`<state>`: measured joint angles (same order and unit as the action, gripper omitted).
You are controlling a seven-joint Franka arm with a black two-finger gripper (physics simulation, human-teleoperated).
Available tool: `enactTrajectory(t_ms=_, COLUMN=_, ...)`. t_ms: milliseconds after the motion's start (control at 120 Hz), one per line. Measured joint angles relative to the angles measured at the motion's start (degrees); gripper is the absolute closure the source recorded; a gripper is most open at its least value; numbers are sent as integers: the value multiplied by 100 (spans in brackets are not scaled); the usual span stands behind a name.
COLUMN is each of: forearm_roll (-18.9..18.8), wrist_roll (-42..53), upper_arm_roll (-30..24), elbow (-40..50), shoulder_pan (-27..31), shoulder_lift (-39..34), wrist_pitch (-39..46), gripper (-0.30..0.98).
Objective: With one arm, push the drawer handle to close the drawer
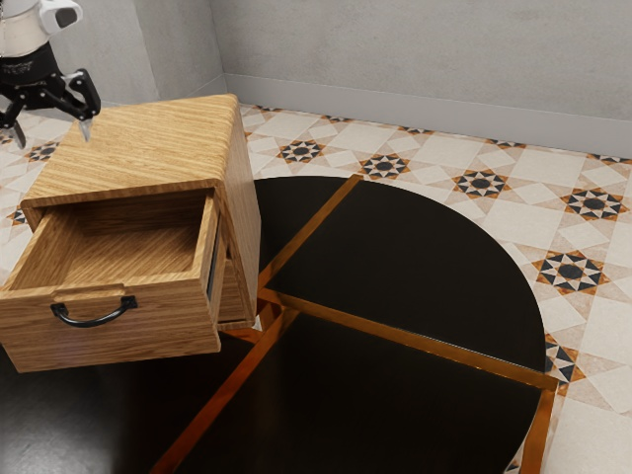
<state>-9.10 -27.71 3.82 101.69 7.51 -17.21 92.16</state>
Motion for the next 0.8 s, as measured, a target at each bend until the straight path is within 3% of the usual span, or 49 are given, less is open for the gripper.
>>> enactTrajectory(t_ms=292, forearm_roll=85, wrist_roll=-980, upper_arm_roll=-147, elbow=519, shoulder_pan=-64, shoulder_lift=-179, wrist_pitch=94, gripper=0)
enactTrajectory(t_ms=408, forearm_roll=191, wrist_roll=-1247, upper_arm_roll=-243, elbow=1587, shoulder_pan=-142, shoulder_lift=-863, wrist_pitch=316, gripper=2)
enactTrajectory(t_ms=608, forearm_roll=462, wrist_roll=-1535, upper_arm_roll=-562, elbow=2911, shoulder_pan=-203, shoulder_lift=-1960, wrist_pitch=712, gripper=49)
enactTrajectory(t_ms=800, forearm_roll=718, wrist_roll=-1713, upper_arm_roll=-811, elbow=4133, shoulder_pan=-267, shoulder_lift=-3332, wrist_pitch=982, gripper=69)
